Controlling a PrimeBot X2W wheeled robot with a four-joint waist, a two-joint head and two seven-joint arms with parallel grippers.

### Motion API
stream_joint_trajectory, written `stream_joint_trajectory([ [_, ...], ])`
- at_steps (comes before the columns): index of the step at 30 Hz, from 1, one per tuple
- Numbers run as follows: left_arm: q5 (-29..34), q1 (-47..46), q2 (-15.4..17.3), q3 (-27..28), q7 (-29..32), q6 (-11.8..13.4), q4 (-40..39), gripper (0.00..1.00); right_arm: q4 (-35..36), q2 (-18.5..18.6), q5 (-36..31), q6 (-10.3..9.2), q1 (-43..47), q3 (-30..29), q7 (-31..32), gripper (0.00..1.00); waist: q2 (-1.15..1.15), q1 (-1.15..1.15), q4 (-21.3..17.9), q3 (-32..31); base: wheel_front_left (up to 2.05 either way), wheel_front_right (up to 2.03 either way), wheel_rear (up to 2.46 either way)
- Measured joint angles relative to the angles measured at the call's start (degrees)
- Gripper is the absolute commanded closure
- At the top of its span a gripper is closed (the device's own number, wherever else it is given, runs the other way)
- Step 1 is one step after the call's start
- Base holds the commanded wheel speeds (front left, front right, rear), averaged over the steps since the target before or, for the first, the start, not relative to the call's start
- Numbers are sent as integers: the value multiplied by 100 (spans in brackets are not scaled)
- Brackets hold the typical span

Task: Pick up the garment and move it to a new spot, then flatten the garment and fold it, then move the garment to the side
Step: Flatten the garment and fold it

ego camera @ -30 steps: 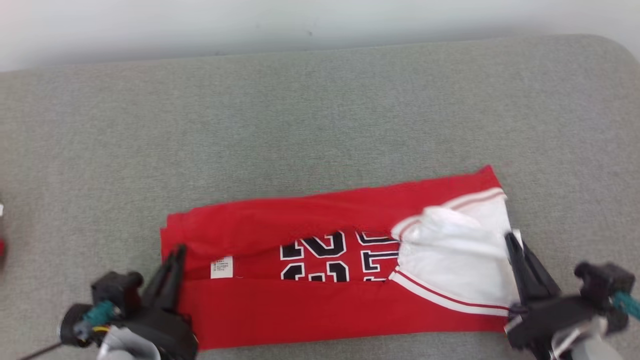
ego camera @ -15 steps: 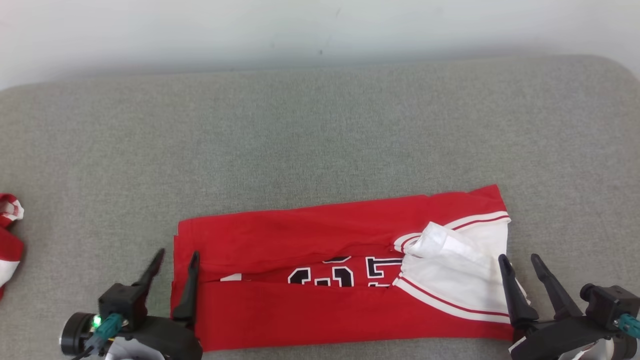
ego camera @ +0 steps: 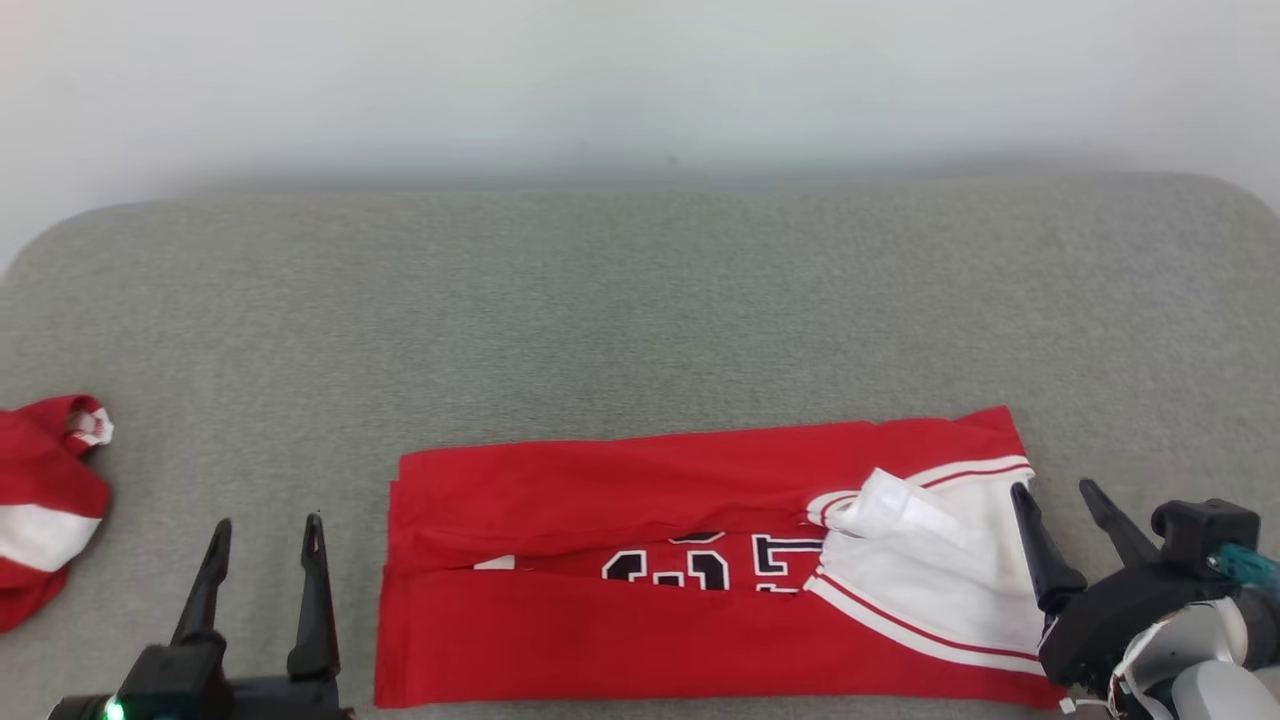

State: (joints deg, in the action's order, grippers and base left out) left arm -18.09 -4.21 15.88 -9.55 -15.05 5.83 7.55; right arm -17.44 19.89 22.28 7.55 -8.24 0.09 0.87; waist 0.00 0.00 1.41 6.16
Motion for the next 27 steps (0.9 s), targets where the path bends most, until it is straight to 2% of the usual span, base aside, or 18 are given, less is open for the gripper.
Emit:
stream_joint_trajectory([
  [7,448,534,-308,557,0,-40,-321,0,-951,-75,-129,0,-212,-82,298,0,0,0,251,-97,0,0,0],
  [16,765,955,-625,990,0,-331,-324,0,-1783,-175,-70,0,-408,111,319,0,0,0,376,-199,0,0,0],
  [17,797,973,-651,1021,0,-355,-307,0,-1866,-176,-69,0,-445,147,350,9,0,0,377,-210,0,0,0],
  [19,878,977,-690,1058,0,-432,-279,0,-1982,-185,-55,0,-522,233,394,92,0,0,376,-228,0,0,0],
  [20,946,978,-699,1051,0,-453,-266,0,-2026,-181,-42,0,-552,274,397,100,0,0,377,-235,0,0,0],
  [27,1163,975,-838,1096,0,-610,-155,0,-2354,-124,87,1,-789,365,255,100,0,0,362,-283,0,0,0],
])
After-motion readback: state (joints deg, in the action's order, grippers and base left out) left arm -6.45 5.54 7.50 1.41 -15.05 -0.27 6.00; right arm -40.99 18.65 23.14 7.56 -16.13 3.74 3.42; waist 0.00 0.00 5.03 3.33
